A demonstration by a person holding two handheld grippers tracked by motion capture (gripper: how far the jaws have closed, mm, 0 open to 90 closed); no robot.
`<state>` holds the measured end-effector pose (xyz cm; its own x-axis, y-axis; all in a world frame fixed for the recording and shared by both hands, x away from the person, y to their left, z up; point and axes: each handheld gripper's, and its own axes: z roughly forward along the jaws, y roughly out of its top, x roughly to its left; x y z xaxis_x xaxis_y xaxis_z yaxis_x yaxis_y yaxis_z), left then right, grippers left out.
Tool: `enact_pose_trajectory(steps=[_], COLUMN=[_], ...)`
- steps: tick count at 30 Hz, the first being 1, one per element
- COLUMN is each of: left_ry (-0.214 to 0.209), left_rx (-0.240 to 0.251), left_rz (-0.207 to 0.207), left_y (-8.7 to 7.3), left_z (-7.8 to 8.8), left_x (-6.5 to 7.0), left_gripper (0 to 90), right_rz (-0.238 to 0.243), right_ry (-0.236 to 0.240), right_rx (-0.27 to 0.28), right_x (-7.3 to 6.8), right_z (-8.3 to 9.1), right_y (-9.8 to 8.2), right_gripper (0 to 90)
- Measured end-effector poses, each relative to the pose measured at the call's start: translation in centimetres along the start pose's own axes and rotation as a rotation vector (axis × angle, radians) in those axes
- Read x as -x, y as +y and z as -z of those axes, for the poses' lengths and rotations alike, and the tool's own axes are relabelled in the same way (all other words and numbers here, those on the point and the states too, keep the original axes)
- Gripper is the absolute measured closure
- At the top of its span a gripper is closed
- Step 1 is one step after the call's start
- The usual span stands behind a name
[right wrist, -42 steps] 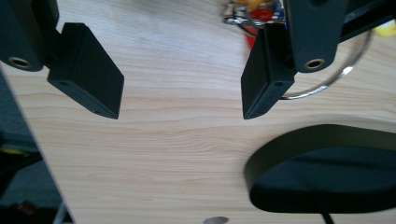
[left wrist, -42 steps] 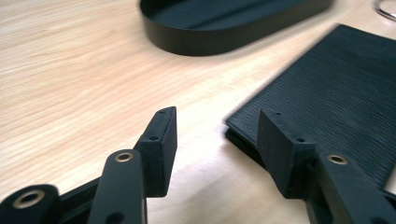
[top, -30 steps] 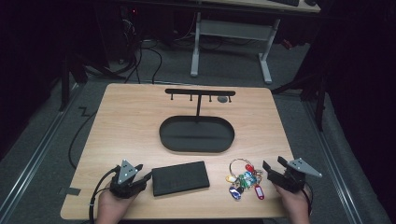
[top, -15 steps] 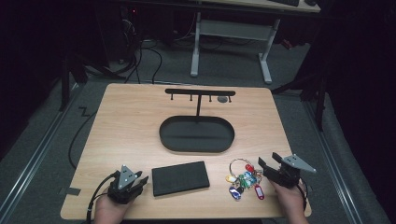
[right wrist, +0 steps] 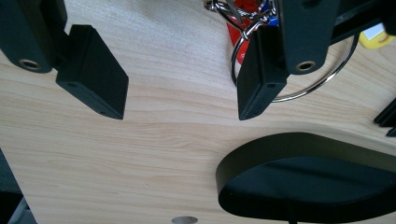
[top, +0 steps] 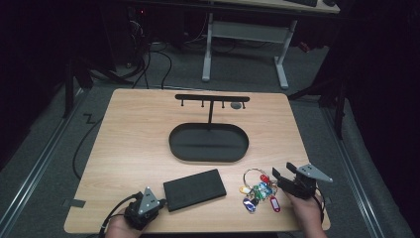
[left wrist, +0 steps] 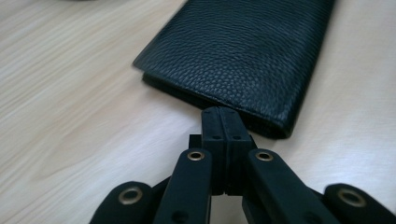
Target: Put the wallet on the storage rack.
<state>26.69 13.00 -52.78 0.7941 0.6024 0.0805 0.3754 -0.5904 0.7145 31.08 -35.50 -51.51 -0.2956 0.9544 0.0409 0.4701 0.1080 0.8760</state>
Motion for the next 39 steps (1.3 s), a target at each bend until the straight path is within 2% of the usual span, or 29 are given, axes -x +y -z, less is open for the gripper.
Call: enact_pose_trajectory(steps=[3, 8, 12, 14, 15, 16, 19, 22, 25, 27, 28, 30, 31, 32, 33, 36, 38, 39], left_ry=[-0.023, -0.053, -0.033, -0.008, -0.008, 0.000, 0.018, 0.017, 0.010, -0.001, -0.001, -0.052, -0.052, -0.082, -0.082, -0.098, -0.107, -0.110], left_rx=[0.001, 0.014, 0.023, 0.048, 0.048, 0.059, 0.097, 0.133, 0.139, 0.147, 0.147, 0.162, 0.162, 0.163, 0.163, 0.138, 0.141, 0.138], left_rz=[-0.054, -0.093, -0.091, -0.053, -0.053, -0.038, -0.010, -0.017, -0.035, -0.063, -0.063, -0.063, -0.063, -0.072, -0.072, -0.124, -0.123, -0.142], left_y=[0.7, 1.5, 1.2, 0.9, 0.9, 0.8, 0.8, 1.3, 1.7, 2.3, 2.3, 3.5, 3.5, 4.7, 4.7, 6.8, 7.0, 6.8], left_z=[-0.5, -1.1, -0.8, -0.2, -0.2, 0.0, 0.5, 0.2, -0.1, -0.7, -0.7, -1.6, -1.6, -2.3, -2.3, -4.0, -4.4, -4.8], left_x=[1.5, 2.7, 2.3, 1.3, 1.3, 0.9, 0.1, 0.2, 0.4, 1.0, 1.0, 1.3, 1.3, 1.6, 1.6, 2.5, 2.8, 3.5], left_gripper=[87.8, 84.6, 79.5, 76.0, 74.2, 74.2, 67.0, 59.6, 54.2, 51.3, 50.2, 47.6, 47.1, 46.7, 46.3, 48.1, 49.6, 50.1], right_rz=[-0.003, 0.002, 0.001, 0.000, -0.003, -0.003, -0.002, -0.003, -0.004, -0.012, -0.012, -0.018, -0.018, -0.021, -0.021, -0.006, -0.005, -0.005], right_ry=[0.002, 0.006, 0.006, 0.004, 0.003, 0.003, -0.001, -0.008, -0.015, -0.027, -0.027, -0.039, -0.039, -0.044, -0.044, -0.041, -0.039, -0.037], right_rx=[-0.004, -0.001, -0.002, 0.000, -0.001, -0.001, -0.003, -0.006, -0.005, -0.013, -0.013, -0.021, -0.021, -0.025, -0.025, -0.028, -0.028, -0.025], right_x=[0.2, 0.1, 0.1, 0.1, 0.1, 0.1, 0.2, 0.4, 0.6, 0.8, 0.8, 1.1, 1.1, 1.1, 1.1, 1.0, 1.0, 1.0], right_z=[0.0, 0.0, 0.0, 0.1, 0.1, 0.1, 0.3, 0.7, 1.0, 1.3, 1.3, 1.5, 1.5, 1.4, 1.4, 1.4, 1.4, 1.4], right_y=[-0.1, -0.1, -0.1, -0.1, -0.1, -0.1, -0.3, -0.5, -0.7, -1.0, -1.0, -1.2, -1.2, -1.3, -1.3, -1.3, -1.3, -1.3], right_gripper=[34.6, 34.6, 34.6, 34.5, 34.6, 34.6, 34.6, 34.5, 34.6, 34.6, 34.6, 34.8, 34.8, 34.8, 34.8, 34.8, 34.8, 35.0])
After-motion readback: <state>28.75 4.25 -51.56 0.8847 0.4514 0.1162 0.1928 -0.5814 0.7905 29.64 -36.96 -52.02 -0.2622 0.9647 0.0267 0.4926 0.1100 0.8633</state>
